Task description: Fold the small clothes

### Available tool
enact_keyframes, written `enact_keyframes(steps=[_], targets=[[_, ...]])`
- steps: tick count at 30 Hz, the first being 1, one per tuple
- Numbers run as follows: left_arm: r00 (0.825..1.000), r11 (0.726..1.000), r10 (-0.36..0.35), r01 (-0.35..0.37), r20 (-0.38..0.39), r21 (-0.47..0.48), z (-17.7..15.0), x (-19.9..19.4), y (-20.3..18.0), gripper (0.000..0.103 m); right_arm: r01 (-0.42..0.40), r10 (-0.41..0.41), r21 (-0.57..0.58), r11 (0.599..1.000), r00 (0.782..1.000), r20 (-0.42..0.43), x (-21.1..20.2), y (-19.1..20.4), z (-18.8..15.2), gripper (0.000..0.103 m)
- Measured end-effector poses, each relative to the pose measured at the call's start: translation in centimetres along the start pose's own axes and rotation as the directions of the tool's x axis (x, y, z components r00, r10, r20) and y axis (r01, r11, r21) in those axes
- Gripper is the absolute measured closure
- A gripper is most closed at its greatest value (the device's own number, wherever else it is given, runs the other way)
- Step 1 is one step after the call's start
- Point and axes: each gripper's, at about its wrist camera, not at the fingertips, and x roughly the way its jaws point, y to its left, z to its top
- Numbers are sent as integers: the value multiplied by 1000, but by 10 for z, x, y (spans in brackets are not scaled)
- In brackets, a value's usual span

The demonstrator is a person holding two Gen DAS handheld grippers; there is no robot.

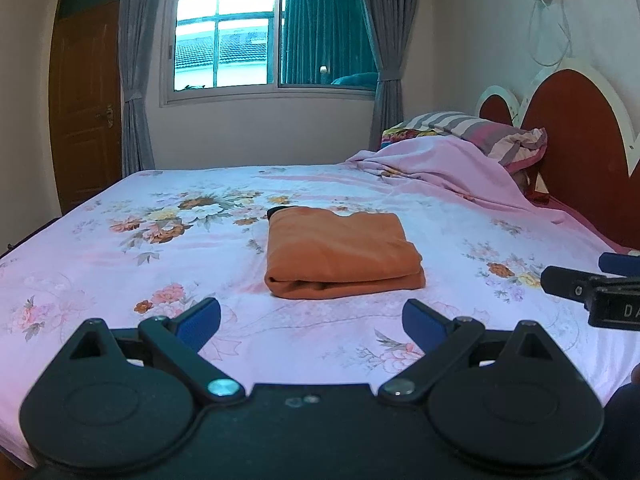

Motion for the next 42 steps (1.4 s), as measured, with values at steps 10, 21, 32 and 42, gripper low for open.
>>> enact_keyframes(steps=[10,21,32,42], targets=[[1000,1000,-1,1,-2,-4,-1,-1,-1,6,-2,2,-3,1000,1000,3,-1,-1,1,0],[1000,1000,-7,7,5,4,-2,-1,-3,6,-2,2,2,1000,1000,0,-1,-2,1,0],[1000,1000,0,0,8,-13,0,1,-1,6,0,0,3,1000,1000,-2,-2,-3,0,0],[999,999,34,-34,-1,-4,-2,2,-4,6,2,-2,3,1000,1000,1,-3,-3,-2,0]])
